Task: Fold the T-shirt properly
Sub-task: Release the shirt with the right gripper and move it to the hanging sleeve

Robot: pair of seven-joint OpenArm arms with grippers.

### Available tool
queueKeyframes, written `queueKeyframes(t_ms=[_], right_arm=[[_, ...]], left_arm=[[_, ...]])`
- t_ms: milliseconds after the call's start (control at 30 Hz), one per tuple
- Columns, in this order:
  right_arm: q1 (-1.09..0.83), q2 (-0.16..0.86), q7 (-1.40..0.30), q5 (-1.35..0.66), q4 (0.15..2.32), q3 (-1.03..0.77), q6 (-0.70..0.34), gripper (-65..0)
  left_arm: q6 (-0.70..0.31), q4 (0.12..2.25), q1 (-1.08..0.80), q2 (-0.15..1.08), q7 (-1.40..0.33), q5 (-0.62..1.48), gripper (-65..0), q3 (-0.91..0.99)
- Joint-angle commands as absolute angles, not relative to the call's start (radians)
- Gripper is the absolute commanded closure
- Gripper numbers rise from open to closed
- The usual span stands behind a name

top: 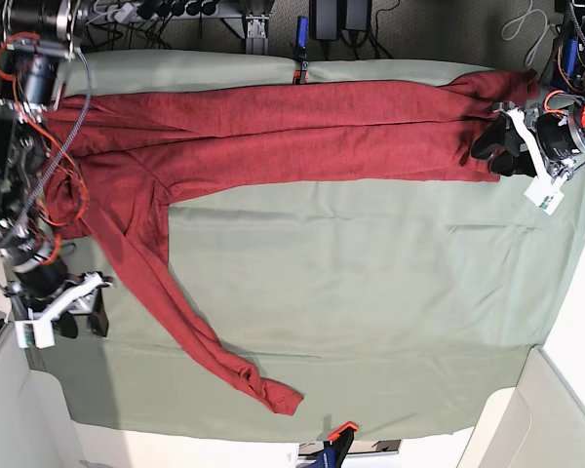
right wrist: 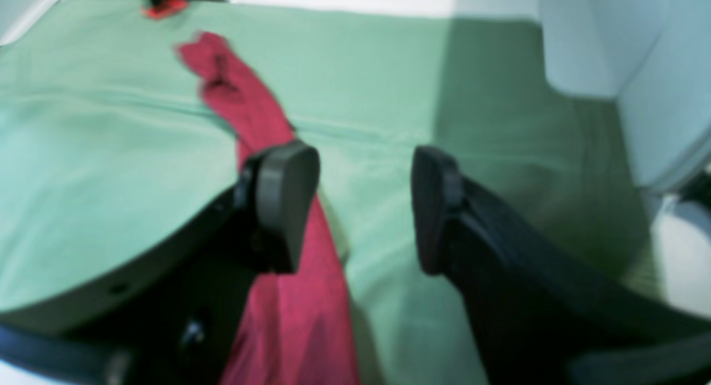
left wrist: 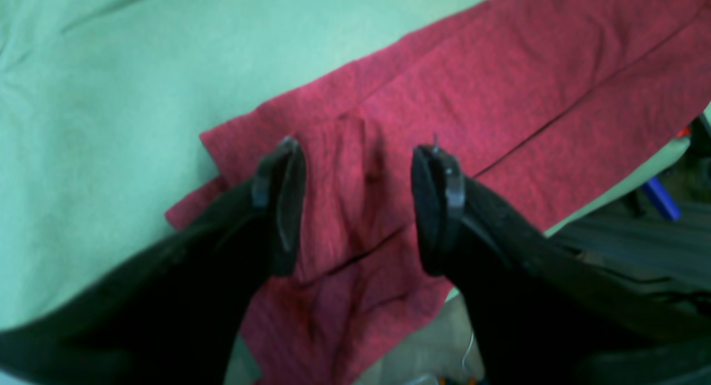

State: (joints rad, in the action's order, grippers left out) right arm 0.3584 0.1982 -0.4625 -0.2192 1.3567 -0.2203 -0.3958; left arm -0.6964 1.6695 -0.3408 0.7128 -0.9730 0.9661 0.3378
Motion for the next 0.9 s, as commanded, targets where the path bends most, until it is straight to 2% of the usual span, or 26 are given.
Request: queueKeyframes(t_ms=[0, 233, 533, 600, 733, 867], right_arm=[[0.423, 0.197, -0.418, -0.199, 1.310, -0.197, -0.388, -30.6], [0.606, 0.179, -0.396, -0.135, 0.900, -0.007, -0.336, -30.6], [0.582, 0.173, -0.398, -0.163, 0.857, 0.033, -0.337, -29.8], [0.578, 0.161, -0.403, -0.160, 0.857, 0.033, -0.340, -23.2], [0.579, 0.131, -0.412, -0.161, 0.858, 0.033, -0.382, 0.0], [0.579, 0.101, -0.412, -0.175, 0.863, 0.033, -0.494, 0.0]], left_arm=[[-0.698, 1.683, -0.335, 0.735, -0.962, 0.984, -33.5, 0.349], [-0.698, 1.683, -0.335, 0.734, -0.961, 0.991, -33.5, 0.349], [-0.698, 1.683, -0.335, 0.734, -0.954, 0.989, -33.5, 0.349], [-0.698, 1.683, -0.335, 0.734, -0.947, 0.988, -33.5, 0.349], [-0.698, 1.683, -0.332, 0.734, -0.936, 0.991, -33.5, 0.349], [-0.698, 1.683, -0.326, 0.734, -0.918, 0.989, -33.5, 0.349]])
